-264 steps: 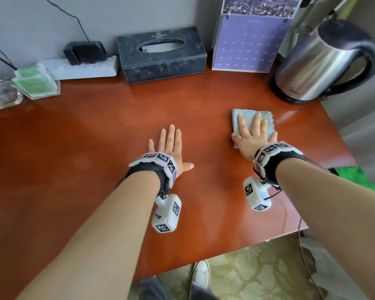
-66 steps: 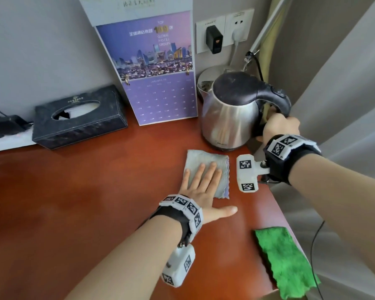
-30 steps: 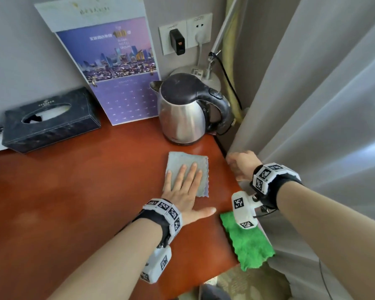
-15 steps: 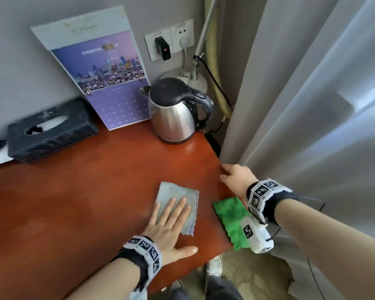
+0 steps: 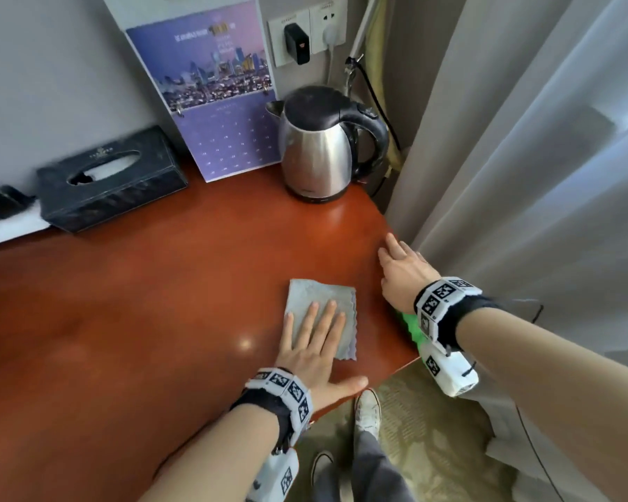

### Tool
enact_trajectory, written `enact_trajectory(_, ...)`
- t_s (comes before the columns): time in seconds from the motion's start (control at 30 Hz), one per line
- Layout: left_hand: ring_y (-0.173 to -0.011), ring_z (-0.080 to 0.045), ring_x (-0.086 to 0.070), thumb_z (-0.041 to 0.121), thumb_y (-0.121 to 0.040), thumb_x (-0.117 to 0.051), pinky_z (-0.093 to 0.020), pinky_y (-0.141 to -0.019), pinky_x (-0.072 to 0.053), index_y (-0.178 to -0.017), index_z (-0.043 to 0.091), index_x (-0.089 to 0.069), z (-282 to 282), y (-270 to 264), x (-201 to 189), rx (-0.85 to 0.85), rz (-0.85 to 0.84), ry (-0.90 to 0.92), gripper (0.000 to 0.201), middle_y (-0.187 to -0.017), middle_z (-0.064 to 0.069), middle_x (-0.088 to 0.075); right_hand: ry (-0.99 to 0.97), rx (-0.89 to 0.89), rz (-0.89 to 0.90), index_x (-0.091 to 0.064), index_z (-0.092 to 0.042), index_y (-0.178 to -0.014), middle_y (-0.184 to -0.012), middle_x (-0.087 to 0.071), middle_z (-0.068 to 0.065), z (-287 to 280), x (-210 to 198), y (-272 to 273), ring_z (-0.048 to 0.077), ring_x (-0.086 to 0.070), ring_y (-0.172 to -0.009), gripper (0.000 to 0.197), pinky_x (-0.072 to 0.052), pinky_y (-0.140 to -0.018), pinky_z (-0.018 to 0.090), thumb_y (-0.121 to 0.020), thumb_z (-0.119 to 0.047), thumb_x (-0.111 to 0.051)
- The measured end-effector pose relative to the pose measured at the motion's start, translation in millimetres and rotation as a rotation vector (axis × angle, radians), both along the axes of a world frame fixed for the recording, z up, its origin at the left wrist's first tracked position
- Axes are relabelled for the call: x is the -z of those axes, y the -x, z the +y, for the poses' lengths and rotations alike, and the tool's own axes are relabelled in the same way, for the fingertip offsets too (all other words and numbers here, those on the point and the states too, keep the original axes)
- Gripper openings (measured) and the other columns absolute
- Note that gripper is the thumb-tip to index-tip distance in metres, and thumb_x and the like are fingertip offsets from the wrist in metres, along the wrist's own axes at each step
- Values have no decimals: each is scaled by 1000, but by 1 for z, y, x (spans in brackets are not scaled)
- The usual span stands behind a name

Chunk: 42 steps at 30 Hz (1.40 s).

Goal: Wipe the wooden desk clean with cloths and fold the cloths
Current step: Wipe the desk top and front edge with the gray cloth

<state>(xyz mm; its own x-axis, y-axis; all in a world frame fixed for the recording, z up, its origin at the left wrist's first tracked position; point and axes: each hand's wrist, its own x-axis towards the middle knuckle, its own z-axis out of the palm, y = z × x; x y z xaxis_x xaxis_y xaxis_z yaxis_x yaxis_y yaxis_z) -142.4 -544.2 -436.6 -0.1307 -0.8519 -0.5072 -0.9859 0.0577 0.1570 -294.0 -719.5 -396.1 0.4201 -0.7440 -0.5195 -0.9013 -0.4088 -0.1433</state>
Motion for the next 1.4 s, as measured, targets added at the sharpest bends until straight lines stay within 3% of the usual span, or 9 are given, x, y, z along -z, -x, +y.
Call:
enact_trajectory(0.13, -150, -29, -19, 89, -80, -26, -57, -109, -17, -153, 11, -31, 82, -24, -2, 41, 37, -93, 107, -164, -6, -14, -49, -156, -108, -11, -10, -156, -163, 10, 8, 51, -1, -30, 26, -1, -150, 69, -7, -122, 35, -92, -8, -37)
enact_trajectory(0.2, -147, -29, -27, 88, -81, -27, -57, -106, -21, -150, 12, -38, 96, -31, 1, 21, 8, -85, 103, -162, -7, -23, -124, -128, -81, -5, -10, -156, -162, 13, 7, 70, 4, -44, 26, 3, -150, 70, -11, -122, 36, -93, -7, -36)
enact_trajectory(0.27, -152, -24, -9, 87, -82, -22, -56, -112, -13, -156, 17, -25, 93, -32, -4, 9, 23, -33, 102, -165, -2, -11, -121, -82, -51, -1, -7, -155, -162, 16, 9, 82, 8, -52, 29, 6, -150, 69, -11, -122, 38, -95, -10, -35)
enact_trajectory(0.33, -145, -19, 31, 88, -81, -14, -53, -118, 13, -155, 26, 16, 79, -31, -5, -19, 13, -2, 100, -160, 8, 29, -103, -74, -40, 1, -4, -155, -161, 17, 11, 87, 9, -53, 31, 8, -149, 70, -8, -122, 38, -95, -10, -35)
enact_trajectory(0.4, -135, -14, 47, 88, -79, -9, -51, -114, 25, -145, 30, 35, 55, -34, -2, -129, 15, -52, 98, -146, 13, 50, -112, -64, -51, 2, -7, -155, -161, 17, 8, 87, 8, -52, 29, 9, -150, 73, -10, -122, 37, -92, -6, -36)
enact_trajectory(0.63, -141, -10, 38, 85, -82, -8, -49, -118, 18, -150, 35, 28, 3, -80, 7, -363, -41, -13, 91, -151, 18, 41, -120, -120, 118, 2, -5, -155, -161, 16, 10, 82, 0, -67, 32, 5, -150, 74, -20, -119, 43, -94, -11, -39)
enact_trajectory(0.97, -145, -20, 32, 89, -66, 2, -55, -119, 12, -150, 24, 29, 106, -118, -10, -851, -119, -145, 110, -152, 5, 42, -91, -220, 156, 13, -2, -152, -159, 23, 15, 91, 2, -55, 36, 12, -148, 79, -16, -120, 45, -94, -12, -39)
enact_trajectory(1.23, -138, -22, 43, 91, -73, 0, -58, -114, 19, -146, 26, 34, 84, 43, 3, -494, 18, -12, 104, -150, 5, 47, -46, -232, 67, -5, -7, -155, -161, 9, 16, 95, 6, -35, 34, 0, -149, 76, -19, -120, 45, -89, -10, -43)
enact_trajectory(1.4, -141, -9, 37, 81, -84, -2, -49, -118, 18, -152, 35, 23, 116, 16, 7, -477, 40, 30, 85, -151, 18, 41, 9, -289, 95, -14, -8, -153, -161, 4, 16, 89, 6, -35, 35, -10, -148, 69, -29, -115, 47, -89, -10, -42)
